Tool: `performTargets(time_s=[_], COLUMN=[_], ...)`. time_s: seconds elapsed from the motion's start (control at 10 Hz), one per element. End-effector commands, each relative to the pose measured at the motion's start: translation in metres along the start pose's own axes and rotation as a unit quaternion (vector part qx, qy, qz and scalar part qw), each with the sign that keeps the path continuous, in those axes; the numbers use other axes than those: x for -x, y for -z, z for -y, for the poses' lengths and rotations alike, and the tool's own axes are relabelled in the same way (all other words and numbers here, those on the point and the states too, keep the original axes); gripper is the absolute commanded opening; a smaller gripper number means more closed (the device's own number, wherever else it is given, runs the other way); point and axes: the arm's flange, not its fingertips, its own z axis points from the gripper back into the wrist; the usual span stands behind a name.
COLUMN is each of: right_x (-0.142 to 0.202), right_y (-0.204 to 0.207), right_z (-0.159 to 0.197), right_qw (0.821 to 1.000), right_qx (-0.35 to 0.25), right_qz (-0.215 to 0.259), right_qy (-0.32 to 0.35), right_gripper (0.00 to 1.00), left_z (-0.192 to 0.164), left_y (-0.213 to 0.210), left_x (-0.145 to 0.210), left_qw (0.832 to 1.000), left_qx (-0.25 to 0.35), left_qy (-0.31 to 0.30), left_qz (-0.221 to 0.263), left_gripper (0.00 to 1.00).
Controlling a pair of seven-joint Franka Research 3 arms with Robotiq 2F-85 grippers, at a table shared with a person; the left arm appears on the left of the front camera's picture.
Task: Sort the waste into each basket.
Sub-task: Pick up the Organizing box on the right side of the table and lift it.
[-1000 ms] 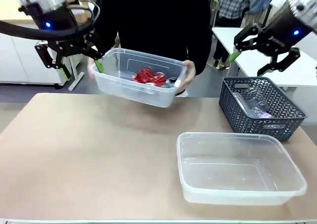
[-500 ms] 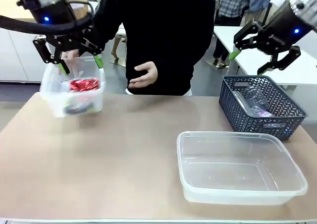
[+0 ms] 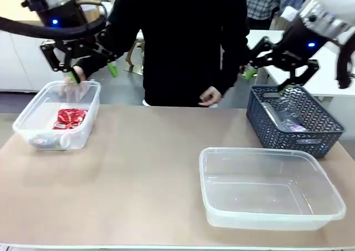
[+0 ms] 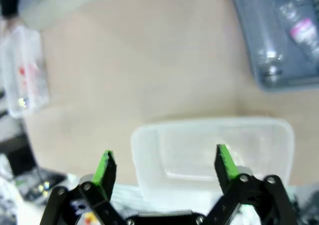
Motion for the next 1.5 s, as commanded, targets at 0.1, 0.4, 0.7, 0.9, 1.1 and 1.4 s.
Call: performTargets(time_s=[0.1, 0.4, 0.7, 0.9, 1.1, 1.4], right_x=[0.057, 0.127, 0.132, 0.132, 0.122, 0.115], right_y=[-0.036, -0.058, -0.059, -0.059, -0.001, 0.065], right_z=[0.039, 0.126, 0.122, 0.122, 0.144, 0.190], right_qw=[0.988, 0.986, 0.986, 0.986, 0.981, 0.968], right_qx=[0.069, 0.144, 0.142, 0.142, 0.159, 0.178], right_qz=[-0.066, -0.059, -0.075, -0.075, -0.108, -0.176], right_qy=[-0.125, -0.065, -0.050, -0.050, -0.037, -0.011], right_gripper=[1.00, 1.00, 1.00, 1.00, 1.00, 1.00], left_z=[0.050, 0.157, 0.166, 0.166, 0.198, 0.231], left_y=[0.029, 0.088, 0.098, 0.098, 0.127, 0.196], left_x=[0.035, 0.113, 0.143, 0.143, 0.145, 0.129], left_qw=[0.993, 0.981, 0.981, 0.981, 0.983, 0.984], left_qx=[0.004, -0.023, -0.031, -0.031, -0.046, -0.085], left_qy=[-0.102, -0.087, -0.082, -0.082, -0.083, -0.115], left_qz=[-0.062, -0.172, -0.173, -0.173, -0.158, -0.104], left_gripper=[1.00, 1.00, 1.00, 1.00, 1.00, 1.00])
